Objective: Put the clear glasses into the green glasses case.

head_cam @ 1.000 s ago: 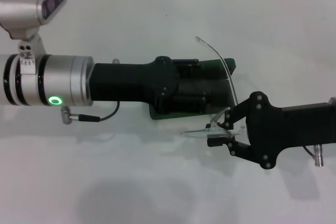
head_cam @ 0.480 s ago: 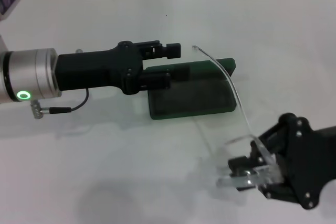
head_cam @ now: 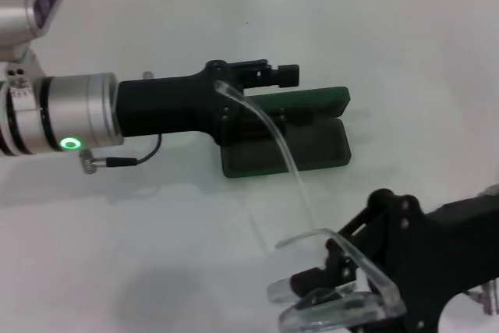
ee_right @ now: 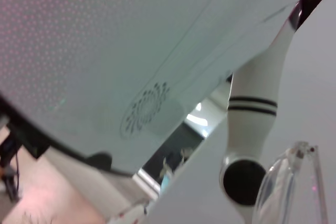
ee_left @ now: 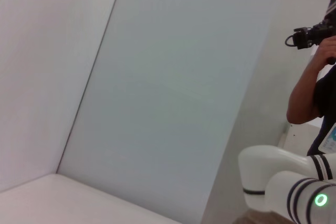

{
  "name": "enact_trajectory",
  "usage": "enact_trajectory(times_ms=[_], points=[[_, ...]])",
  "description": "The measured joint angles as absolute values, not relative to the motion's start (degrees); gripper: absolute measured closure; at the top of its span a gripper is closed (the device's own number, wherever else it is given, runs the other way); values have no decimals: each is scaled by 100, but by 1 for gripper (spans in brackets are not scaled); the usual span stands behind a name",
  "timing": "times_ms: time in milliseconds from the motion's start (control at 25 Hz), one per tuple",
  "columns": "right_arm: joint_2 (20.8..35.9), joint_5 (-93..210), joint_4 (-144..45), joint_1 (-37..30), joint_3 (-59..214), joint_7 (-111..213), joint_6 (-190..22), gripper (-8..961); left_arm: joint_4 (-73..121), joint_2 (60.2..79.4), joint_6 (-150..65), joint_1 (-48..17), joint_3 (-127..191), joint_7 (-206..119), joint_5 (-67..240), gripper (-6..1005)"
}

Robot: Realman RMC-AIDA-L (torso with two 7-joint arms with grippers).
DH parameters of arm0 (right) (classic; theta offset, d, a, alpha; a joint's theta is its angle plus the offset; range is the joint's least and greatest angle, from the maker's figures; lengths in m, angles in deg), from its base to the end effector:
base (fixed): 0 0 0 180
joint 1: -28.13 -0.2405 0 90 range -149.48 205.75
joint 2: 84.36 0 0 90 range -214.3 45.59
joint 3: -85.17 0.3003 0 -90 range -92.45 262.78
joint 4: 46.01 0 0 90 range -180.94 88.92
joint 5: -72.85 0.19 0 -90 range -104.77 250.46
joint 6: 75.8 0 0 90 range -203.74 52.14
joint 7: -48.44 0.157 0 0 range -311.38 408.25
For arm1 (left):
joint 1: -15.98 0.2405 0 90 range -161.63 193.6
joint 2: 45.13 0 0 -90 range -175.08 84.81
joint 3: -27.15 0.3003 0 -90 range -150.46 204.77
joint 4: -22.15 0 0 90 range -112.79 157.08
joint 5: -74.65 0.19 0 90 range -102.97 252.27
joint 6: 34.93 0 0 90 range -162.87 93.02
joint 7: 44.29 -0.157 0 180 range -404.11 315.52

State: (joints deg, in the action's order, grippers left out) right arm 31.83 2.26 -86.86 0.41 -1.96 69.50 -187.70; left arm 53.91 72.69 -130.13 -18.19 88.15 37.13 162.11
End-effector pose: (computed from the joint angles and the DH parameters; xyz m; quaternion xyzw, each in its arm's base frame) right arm 0.1810 0.2412 -0.0396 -0.7982 -0.3853 0.4630 0.0029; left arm -0.2012 0.3322 -0.0463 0.9135 0.1705 0.3693 0.0073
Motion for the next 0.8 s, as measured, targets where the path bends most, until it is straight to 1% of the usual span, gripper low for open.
enact_trajectory(times_ms=[120,240,800], points=[[3183,694,-8433,-118,-699,6974,-18552,832,5384,7345,-12957,-1834,8798,3581,16211,303],[3183,893,-8353,-132,-961,6982,-18123,832,5392,7391,-12955,-1836,8797,3535,16190,303],[3170,1217,-7938,-168,-1004,7828,-17278,832,5390,7389,-13031,-1767,8787,3333,15934,302]])
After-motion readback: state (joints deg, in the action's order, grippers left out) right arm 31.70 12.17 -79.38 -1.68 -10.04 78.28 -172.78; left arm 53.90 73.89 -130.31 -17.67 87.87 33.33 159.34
